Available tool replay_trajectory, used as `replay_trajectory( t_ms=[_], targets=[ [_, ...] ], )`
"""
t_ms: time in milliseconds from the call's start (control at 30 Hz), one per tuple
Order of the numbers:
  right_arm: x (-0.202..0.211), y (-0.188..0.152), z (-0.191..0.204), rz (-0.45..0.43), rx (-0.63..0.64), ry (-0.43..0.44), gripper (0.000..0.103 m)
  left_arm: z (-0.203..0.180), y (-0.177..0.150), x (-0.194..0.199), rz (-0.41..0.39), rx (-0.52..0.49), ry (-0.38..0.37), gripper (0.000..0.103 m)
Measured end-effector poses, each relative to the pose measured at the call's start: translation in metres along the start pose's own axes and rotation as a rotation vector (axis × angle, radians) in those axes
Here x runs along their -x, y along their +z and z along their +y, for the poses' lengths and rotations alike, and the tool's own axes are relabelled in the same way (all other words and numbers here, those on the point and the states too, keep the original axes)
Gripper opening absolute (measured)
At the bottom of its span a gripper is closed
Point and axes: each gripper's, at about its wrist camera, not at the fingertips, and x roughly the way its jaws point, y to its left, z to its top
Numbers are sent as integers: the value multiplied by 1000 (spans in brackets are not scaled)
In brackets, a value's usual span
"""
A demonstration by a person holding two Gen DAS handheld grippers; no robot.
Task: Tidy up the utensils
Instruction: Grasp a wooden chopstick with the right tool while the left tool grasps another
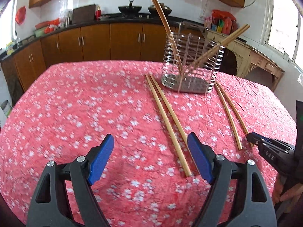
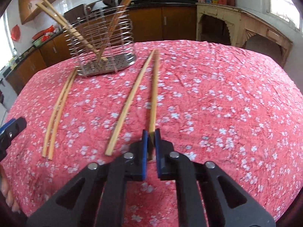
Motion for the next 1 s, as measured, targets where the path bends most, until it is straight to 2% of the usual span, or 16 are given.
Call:
replay_trajectory(
  t_ms=[233,300,400,600,633,700,733,767,800,1000],
  targets=[
    [-9,21,-43,22,-182,-75,8,-16,-5,-13,62,-32,-10,64],
    [-9,23,-48,25,-197,-73,8,-18,-7,-20,96,-26,-7,55],
    [-8,22,-52,22,-195,-73,8,-19,-9,-28,130,-7,-6,48],
    [-6,22,-51,19,-187,-74,8,-28,-8,-30,130,-20,-19,46],
    [-6,21,-51,19,-187,-74,8,-30,-8,-30,128,-28,-13,45],
    [-11,26,-53,20,-184,-76,8,-34,-8,-36,137,-58,29,28],
    [-12,28,-53,20,-181,-78,8,-34,-7,-37,141,-64,41,25],
    [-11,27,-53,20,-178,-82,8,-31,-3,-39,145,-63,48,15],
    [-14,29,-52,20,-178,-87,8,-27,1,-41,150,-61,60,9],
    [-24,47,-74,20,-194,-156,8,17,30,-59,187,-44,128,7]
  ],
)
